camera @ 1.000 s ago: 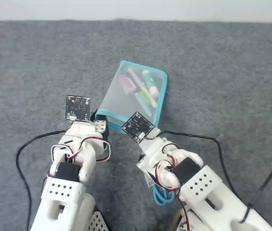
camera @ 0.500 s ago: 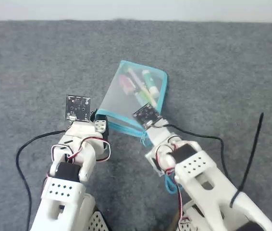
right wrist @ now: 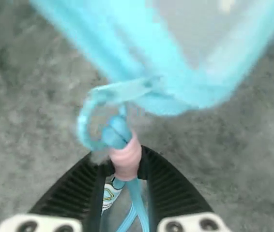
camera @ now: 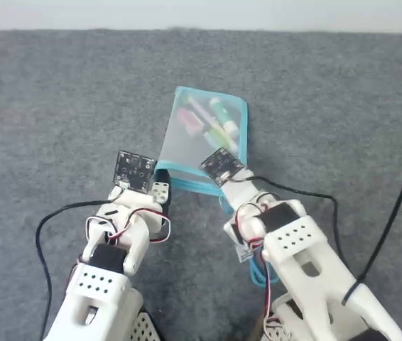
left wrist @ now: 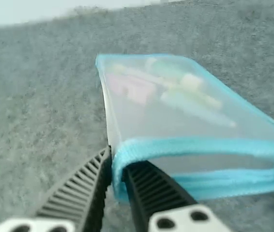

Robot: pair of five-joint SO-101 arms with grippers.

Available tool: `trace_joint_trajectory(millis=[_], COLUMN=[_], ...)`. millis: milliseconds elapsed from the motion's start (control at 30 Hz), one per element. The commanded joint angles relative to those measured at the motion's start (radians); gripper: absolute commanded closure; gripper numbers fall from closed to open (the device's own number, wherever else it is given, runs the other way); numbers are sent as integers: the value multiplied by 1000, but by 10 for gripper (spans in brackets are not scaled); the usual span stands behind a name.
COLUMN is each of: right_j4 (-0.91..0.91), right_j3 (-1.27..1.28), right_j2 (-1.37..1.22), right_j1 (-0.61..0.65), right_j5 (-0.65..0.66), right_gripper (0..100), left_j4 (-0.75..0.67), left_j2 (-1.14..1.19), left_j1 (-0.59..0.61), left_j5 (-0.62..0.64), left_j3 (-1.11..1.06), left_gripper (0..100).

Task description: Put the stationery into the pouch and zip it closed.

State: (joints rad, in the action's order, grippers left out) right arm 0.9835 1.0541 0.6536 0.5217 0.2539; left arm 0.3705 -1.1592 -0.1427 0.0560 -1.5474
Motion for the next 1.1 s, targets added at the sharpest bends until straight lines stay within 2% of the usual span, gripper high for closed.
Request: trace_joint_trajectory(millis=[0,200,433,800,933,1067], right_j4=[50,84,166,297,323,366], right_j3=[-54,20,21,-32,-54,-129], right_j2=[113,269,374,492,530,536], right_j1=[8,22,36,38,30,28], right_j5=[31,64,77,186,186,178], right_gripper=[993,993,993,993,993,993], left_j4=[-43,-41,-44,-61,-127,-137], left_j2=[-32,-31,-29,-29,-29,-29], left_j1=[-6,-6,-6,-8,-8,-8], left_j5=[-49,-46,-51,-51,-51,-51], left_j3=[21,18,10,7,-25,-28], left_gripper=[963,771,831,830,830,830])
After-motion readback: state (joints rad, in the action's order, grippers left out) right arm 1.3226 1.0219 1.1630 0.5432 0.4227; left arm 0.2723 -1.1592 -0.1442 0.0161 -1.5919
